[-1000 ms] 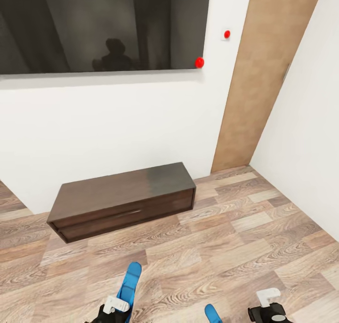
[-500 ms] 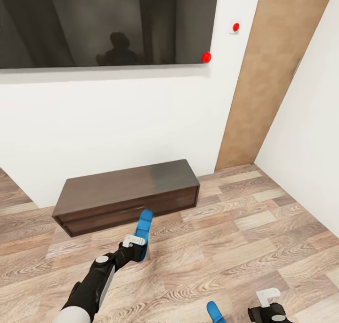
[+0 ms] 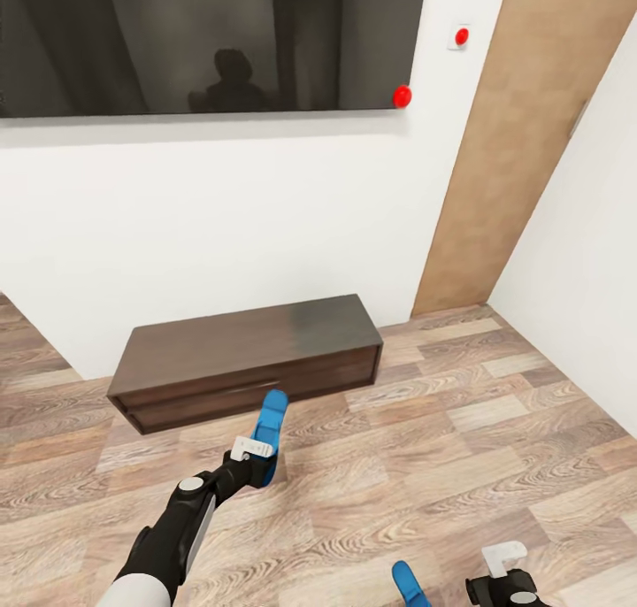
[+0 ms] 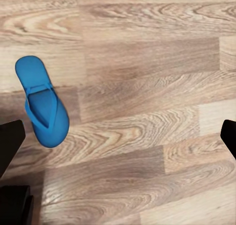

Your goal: In the bedroom, move the book from the bed onto either nightstand, and place the two sandals side by side next to the bed.

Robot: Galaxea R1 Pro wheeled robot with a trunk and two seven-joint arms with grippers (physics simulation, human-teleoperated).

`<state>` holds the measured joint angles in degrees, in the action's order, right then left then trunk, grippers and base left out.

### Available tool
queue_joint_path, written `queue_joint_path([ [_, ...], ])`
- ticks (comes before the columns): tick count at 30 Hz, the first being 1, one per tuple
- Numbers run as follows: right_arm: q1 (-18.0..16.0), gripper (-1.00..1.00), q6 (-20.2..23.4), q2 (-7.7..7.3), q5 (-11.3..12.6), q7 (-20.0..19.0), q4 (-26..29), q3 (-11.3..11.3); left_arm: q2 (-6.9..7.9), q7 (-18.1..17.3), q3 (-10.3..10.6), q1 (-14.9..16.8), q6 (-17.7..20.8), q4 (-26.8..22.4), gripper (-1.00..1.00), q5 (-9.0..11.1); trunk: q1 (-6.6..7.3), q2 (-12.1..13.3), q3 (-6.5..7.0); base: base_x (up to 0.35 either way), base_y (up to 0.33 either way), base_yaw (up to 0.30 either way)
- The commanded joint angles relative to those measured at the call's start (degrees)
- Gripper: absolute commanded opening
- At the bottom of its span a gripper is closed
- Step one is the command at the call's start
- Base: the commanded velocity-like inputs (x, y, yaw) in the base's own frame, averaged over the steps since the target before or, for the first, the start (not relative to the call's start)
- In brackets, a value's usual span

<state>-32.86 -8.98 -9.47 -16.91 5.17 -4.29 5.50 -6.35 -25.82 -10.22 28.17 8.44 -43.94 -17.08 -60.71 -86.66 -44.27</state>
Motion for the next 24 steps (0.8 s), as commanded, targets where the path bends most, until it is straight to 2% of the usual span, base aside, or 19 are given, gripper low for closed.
queue_joint_path([
  [1,-0.1,1.00,-0.4,-0.02,-0.6,0.3,-0.3,0.5,-0.10,-0.5,-0.4,0.0,0.3,-0.1,-1.00,-0.3,0.00,0.0,-0.14,0.000,0.000,0.080],
  [16,-0.1,1.00,-0.5,-0.02,-0.6,0.3,-0.3,0.5,-0.24,-0.5,-0.3,0.0,0.3,0.0,-1.00,-0.2,0.00,0.0,-1.47,0.000,0.000,0.040],
  [24,-0.1,1.00,-0.5,-0.02,-0.6,0.3,-0.3,0.5,-0.24,-0.5,-0.2,0.0,0.3,0.0,-1.00,-0.3,0.00,0.0,-1.63,0.000,0.000,0.000],
])
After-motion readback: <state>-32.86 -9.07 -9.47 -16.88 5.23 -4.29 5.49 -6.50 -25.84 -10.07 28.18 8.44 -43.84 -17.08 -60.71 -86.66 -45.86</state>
